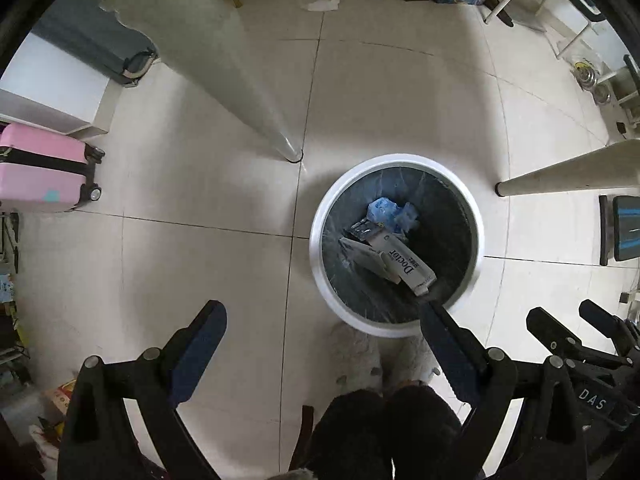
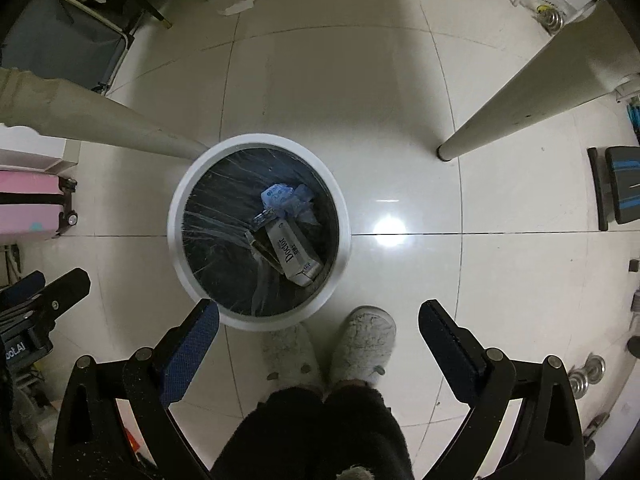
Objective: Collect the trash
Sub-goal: 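Carry receipt and blue wrapper to the bin and release both, then grasp the milk carton with left tool while right tool grasps orange snack bag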
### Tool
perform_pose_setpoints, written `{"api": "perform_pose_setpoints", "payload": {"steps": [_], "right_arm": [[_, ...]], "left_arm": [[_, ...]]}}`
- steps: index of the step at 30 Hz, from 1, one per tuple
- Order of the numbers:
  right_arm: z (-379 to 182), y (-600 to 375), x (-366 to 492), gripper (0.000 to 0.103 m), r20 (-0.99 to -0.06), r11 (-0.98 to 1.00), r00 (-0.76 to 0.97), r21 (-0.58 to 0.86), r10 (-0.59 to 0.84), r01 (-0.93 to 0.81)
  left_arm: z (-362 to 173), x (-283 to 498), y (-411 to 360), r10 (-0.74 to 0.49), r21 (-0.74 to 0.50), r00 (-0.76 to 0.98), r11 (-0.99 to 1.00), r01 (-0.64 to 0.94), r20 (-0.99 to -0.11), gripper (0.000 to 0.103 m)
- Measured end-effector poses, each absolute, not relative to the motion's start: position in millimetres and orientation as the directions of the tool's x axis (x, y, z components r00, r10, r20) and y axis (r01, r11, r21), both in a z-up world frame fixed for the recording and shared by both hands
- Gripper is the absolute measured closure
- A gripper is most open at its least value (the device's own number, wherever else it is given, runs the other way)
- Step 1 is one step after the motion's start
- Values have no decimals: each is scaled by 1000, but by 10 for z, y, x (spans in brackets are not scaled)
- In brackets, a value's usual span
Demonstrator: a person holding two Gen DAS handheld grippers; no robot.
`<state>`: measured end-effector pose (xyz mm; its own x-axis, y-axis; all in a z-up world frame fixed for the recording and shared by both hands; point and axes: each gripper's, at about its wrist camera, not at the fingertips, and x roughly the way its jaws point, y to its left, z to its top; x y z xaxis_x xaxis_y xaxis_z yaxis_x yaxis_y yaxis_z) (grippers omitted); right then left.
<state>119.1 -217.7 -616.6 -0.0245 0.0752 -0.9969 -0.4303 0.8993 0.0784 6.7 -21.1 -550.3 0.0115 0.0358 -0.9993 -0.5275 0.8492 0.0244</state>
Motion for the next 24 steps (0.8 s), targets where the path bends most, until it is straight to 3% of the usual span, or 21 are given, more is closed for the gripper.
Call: {"api": "perform_pose_setpoints", "payload": {"steps": [9,24], "right_arm": [[-5275,-2258,995,2,-997,889,20,60,77,-455],[-3106,-2289,637,2,-987,876,52,109,150,-470]], "left_arm": [[-4851,-70,-386,17,-2,32,855,-518,-999,4],[-2962,-401,-459,59,-9,117,862,-507,-991,4]]}}
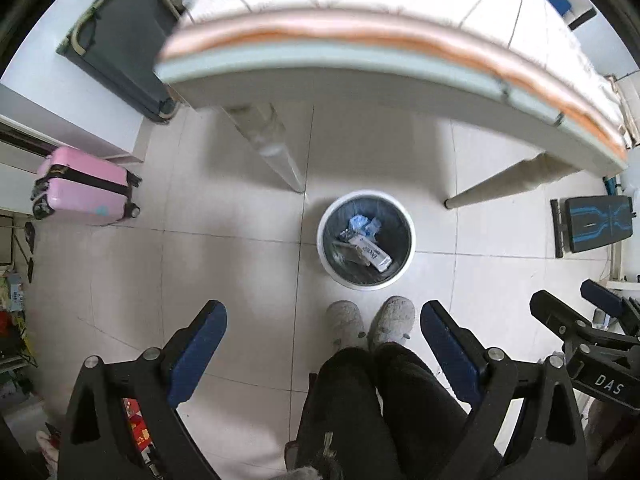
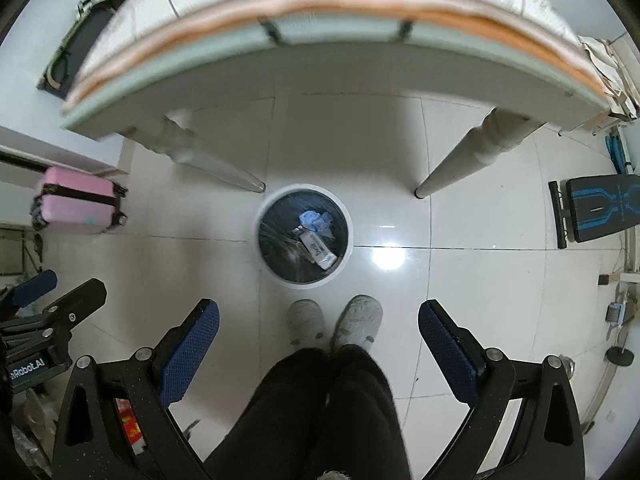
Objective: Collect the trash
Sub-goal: 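Grasp the milk carton with left tool while right tool grasps orange snack bag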
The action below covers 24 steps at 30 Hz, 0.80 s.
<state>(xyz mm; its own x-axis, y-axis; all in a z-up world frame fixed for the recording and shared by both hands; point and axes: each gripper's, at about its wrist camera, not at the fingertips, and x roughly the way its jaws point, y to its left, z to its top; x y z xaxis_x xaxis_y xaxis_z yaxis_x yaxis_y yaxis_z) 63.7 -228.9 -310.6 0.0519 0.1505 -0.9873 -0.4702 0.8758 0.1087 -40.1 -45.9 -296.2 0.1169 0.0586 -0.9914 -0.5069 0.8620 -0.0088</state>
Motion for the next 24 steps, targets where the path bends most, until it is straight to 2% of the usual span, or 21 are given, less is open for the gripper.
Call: {"api": "perform_pose_setpoints", "payload": {"steps": [7,11,13,19,24], "right_arm": [[-2245,-2258,922,2,-966,900,53,214,252,-379],[-1936,-2200,1411,2,-956,918,90,236,278,-320],[-1790,-2183,1698,2,-952,924,115,238,283,-299],[-1540,-2073,3068,2,-938,938,169,263,304,-226],[-1692,-1798,4472,2,-944,957,170,265,282,-118]], "left_arm": [[-2313,-151,-239,136,9,195,841,-541,-971,4],[-2150,249,-111,205,52,216,829,-557,-955,4],[-2115,491,-42,220,64,214,825,-562,-952,0],[-2003,1464,214,284,122,191,800,-587,-940,0],[-1967,2487,507,372,226,126,765,-603,-920,0]]}}
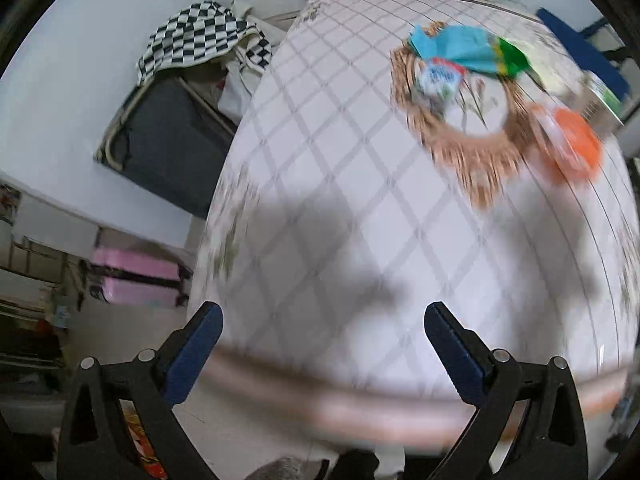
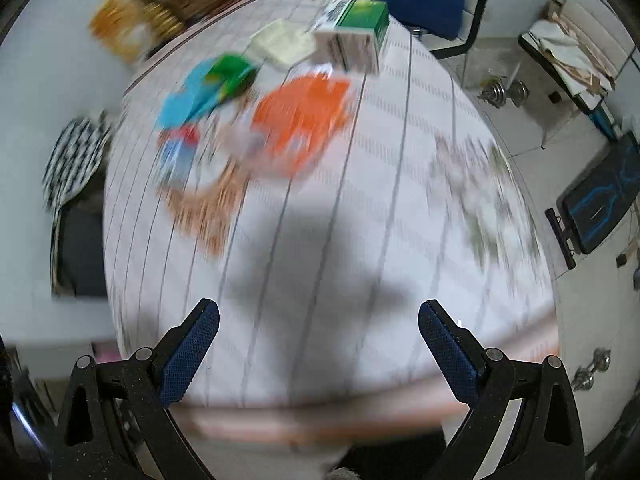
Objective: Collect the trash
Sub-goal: 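Grasp the milk carton with left tool while right tool grasps orange snack bag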
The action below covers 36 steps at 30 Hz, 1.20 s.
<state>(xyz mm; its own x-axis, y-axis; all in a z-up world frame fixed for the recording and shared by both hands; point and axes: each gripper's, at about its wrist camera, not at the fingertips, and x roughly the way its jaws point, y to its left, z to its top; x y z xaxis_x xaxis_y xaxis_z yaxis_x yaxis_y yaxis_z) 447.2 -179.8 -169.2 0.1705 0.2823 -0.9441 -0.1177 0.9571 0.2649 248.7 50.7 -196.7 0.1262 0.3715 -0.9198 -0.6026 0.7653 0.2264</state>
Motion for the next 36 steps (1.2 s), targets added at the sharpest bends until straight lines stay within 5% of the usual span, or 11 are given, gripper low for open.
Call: {"api": "perform_pose_setpoints", "payload": {"steps": [8,18,24,26,28,29,36], "right_arm": [[-2232,-1334,6030,2,-948,935,76,316,308,163],[-2924,-749,6377,3,-985,986,-61,157,161,62],[-2830,-821,6206,27,-992,989,-9,126,126,-73],[-2817,-882,6168,34,-991,987,-11,135,134,-88],[-2811,-911,6152,37,-991,986,-12,136,136,-98],[-2804,-926,6146,40,-990,984,-11,143,142,-102],[-2716,-1009,6015,59,-987,975,18,155,160,-157]], "left_arm": [[-2090,3928,1008,401,288,63,750,-596,-914,0],[-2474,4748,1191,295,234,58,850,-471,-954,0],[-2703,4999,1151,228,188,56,899,-395,-972,1],[-2767,5051,1159,222,185,54,906,-381,-974,15],[-2756,5065,1171,199,157,71,908,-389,-977,46],[-2739,5067,1187,194,147,82,907,-394,-978,51],[-2583,4774,909,227,159,120,896,-414,-967,52]]}}
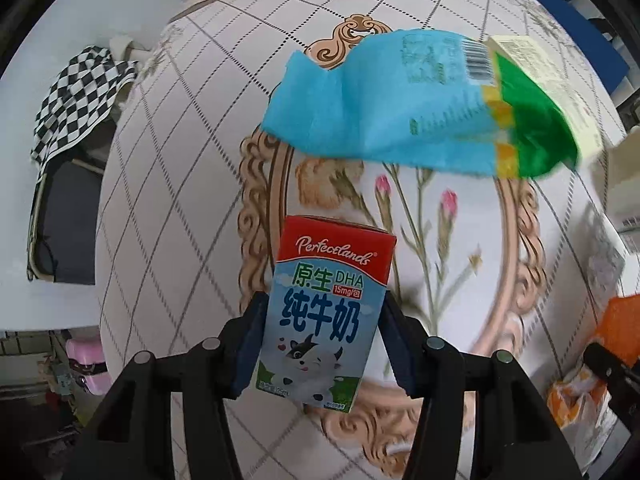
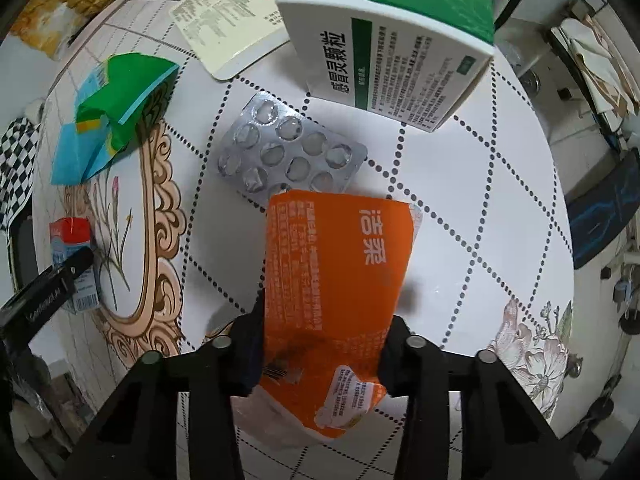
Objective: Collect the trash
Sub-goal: 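Grasp the milk carton with left tool while right tool grasps orange snack bag, then carry carton and orange bag to the bin and release both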
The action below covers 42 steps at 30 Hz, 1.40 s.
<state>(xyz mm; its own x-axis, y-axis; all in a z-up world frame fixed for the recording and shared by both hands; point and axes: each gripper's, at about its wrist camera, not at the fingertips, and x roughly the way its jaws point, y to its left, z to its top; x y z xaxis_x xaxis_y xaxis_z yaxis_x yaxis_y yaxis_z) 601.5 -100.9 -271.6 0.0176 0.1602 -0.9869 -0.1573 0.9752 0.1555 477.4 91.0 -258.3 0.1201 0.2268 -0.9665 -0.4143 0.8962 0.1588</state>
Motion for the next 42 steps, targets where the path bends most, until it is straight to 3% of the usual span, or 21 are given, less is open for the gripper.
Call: {"api": "perform_pose_setpoints", "payload": {"steps": [7,17,27,33,42], "right_arm": [[-2496,-1101,5662,67,-980,957,70,164,185,-238],[-2013,-1237,4963,68,-961,935,175,150,214,-322],[-1536,-1731,3405,68,-923,923,272,171,273,-344],[-1619,-2058,2300,68,-926,927,252,193,280,-322],[-2609,-2337,1329,68,-974,929,78,178,214,-324]], "left_arm": [[-2279,4133,560,222,113,178,872,-477,-959,52],[-1836,3143,368,198,12,298,851,-526,-934,53],[-1458,1609,59,148,-82,438,882,-464,-887,53],[-1600,825,-159,81,-112,416,900,-420,-906,53],[-2588,225,-358,-48,-168,271,882,-439,-961,53]]}}
